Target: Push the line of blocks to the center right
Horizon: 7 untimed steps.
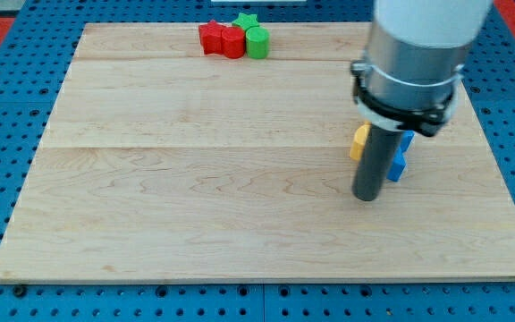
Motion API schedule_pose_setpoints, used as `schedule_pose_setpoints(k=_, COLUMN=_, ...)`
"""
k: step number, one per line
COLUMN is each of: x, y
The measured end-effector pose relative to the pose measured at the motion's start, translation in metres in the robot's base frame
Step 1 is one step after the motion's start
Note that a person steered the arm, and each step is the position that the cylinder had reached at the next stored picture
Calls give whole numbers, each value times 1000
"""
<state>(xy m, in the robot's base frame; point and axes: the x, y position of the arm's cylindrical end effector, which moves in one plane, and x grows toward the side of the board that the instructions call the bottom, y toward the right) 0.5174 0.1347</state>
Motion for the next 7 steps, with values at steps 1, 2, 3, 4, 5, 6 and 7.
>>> schedule_pose_setpoints(k=1, x=-1, y=11)
schedule_pose_setpoints(k=2, x=-7, y=21)
schedule_pose_setpoints(k=3, x=-16, y=26)
schedule_pose_setpoints(k=4, x=-28, y=29)
schedule_pose_setpoints(k=5, x=-37, y=29)
schedule_pose_setpoints(k=6, x=-39, y=30)
schedule_pose_setpoints(k=7, x=-29, y=38)
